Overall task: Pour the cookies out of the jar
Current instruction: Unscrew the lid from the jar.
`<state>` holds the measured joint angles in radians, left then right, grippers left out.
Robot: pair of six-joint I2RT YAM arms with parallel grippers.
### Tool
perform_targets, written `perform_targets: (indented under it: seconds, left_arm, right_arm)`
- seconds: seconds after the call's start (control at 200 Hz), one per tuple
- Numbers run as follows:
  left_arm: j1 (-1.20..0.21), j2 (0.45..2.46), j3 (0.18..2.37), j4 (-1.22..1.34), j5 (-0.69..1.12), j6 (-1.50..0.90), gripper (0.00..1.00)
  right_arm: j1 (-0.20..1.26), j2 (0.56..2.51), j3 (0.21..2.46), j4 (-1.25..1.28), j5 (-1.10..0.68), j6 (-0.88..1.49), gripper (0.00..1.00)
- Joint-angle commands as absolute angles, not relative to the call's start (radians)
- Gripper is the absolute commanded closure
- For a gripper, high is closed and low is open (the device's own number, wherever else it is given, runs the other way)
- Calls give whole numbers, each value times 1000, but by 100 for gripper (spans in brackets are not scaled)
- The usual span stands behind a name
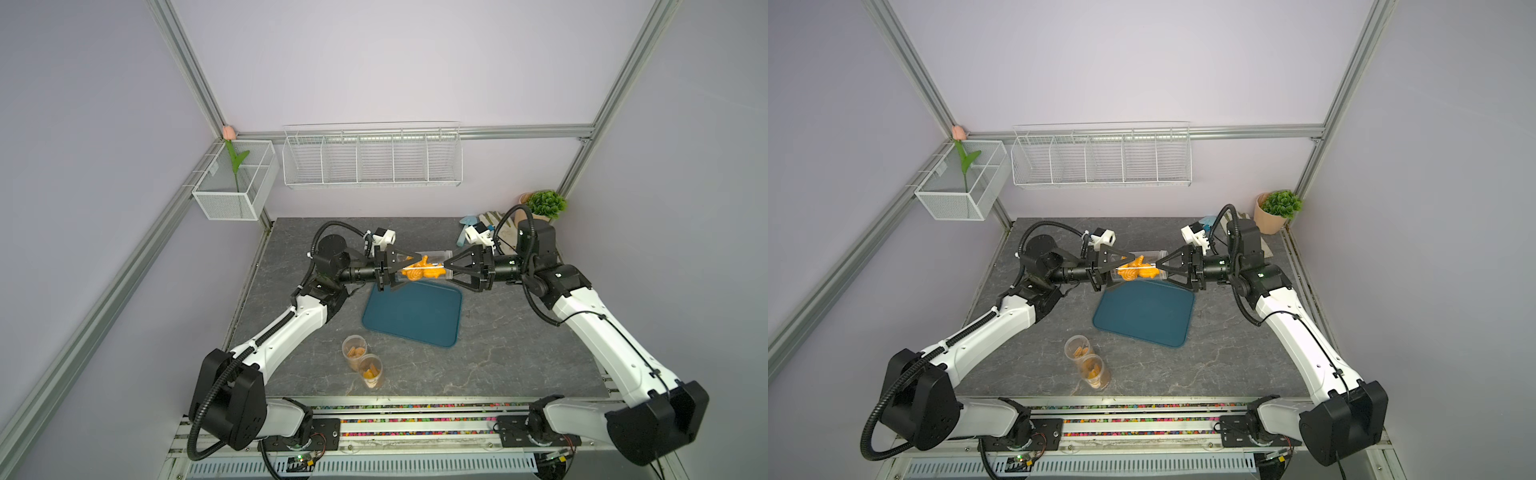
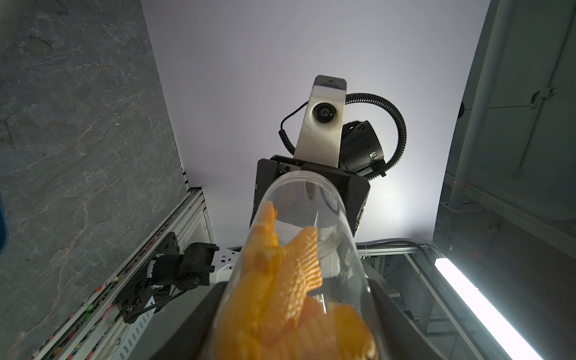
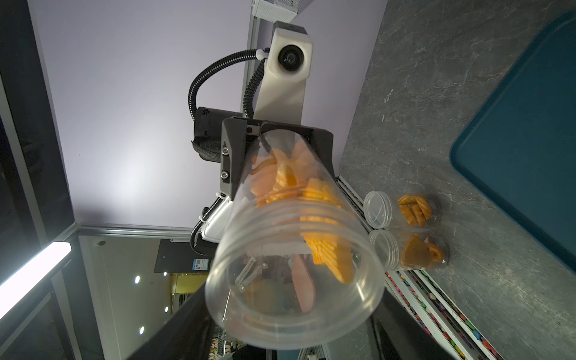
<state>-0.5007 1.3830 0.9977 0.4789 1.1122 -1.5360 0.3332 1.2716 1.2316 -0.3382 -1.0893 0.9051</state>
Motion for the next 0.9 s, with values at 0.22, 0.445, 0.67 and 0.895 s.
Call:
perform_targets:
  seconds: [0.22,0.445,0.67,0.895]
  left_arm:
    - [-508,1380,1043,509,1143,-1557,36]
    - [-509,1379,1035,508,1144,-1557,36]
    - [-510,1378,1041,506,1145,-1558,36]
    - [-511,1365,1028,498,1146,-1554,36]
  right_arm:
    - [324,1277,1256,-419,-1113,727,30]
    - [323,1309,1285,-390,-1135,759,16]
    - [321,1304,1284,-357,-1144,783,18]
    - [318,1308,1281,-338,-1158,802,20]
